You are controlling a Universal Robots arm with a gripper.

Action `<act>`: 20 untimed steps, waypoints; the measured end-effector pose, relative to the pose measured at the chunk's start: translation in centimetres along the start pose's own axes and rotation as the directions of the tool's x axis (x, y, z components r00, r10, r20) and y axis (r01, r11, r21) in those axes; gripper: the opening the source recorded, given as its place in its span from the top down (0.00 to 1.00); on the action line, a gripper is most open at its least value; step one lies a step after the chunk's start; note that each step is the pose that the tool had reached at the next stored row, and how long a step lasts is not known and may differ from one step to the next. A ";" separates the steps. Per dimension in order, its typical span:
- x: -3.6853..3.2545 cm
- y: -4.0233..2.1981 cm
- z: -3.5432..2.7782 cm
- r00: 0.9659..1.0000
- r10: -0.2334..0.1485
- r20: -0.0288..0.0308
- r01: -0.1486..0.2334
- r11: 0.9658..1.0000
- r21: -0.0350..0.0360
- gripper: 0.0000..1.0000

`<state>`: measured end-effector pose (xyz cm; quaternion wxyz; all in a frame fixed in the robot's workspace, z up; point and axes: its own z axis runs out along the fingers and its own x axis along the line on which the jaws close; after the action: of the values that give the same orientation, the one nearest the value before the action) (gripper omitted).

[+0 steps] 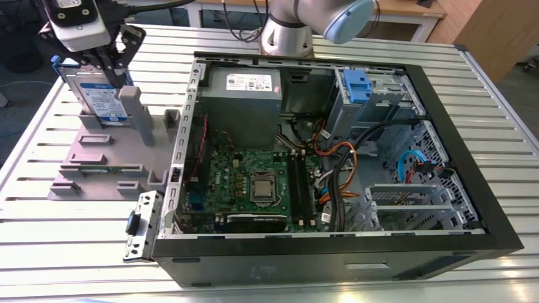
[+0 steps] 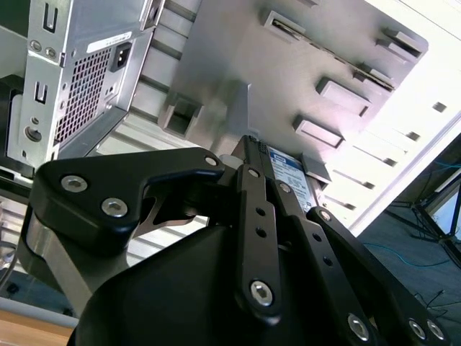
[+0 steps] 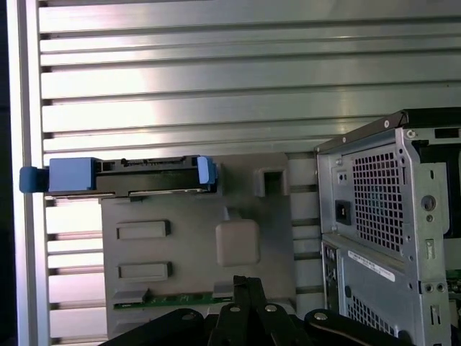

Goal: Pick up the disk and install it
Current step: 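Reach for the disk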

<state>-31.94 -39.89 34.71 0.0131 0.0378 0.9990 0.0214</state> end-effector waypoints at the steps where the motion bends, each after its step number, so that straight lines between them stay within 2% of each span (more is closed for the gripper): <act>1: 0.04 0.00 0.00 1.000 0.000 0.000 0.000 1.000 0.000 0.89; 20: 0.60 -0.05 0.06 1.000 0.000 0.000 0.000 1.000 0.000 0.89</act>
<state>-32.55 -39.89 34.63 0.0131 0.0379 0.9990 0.0215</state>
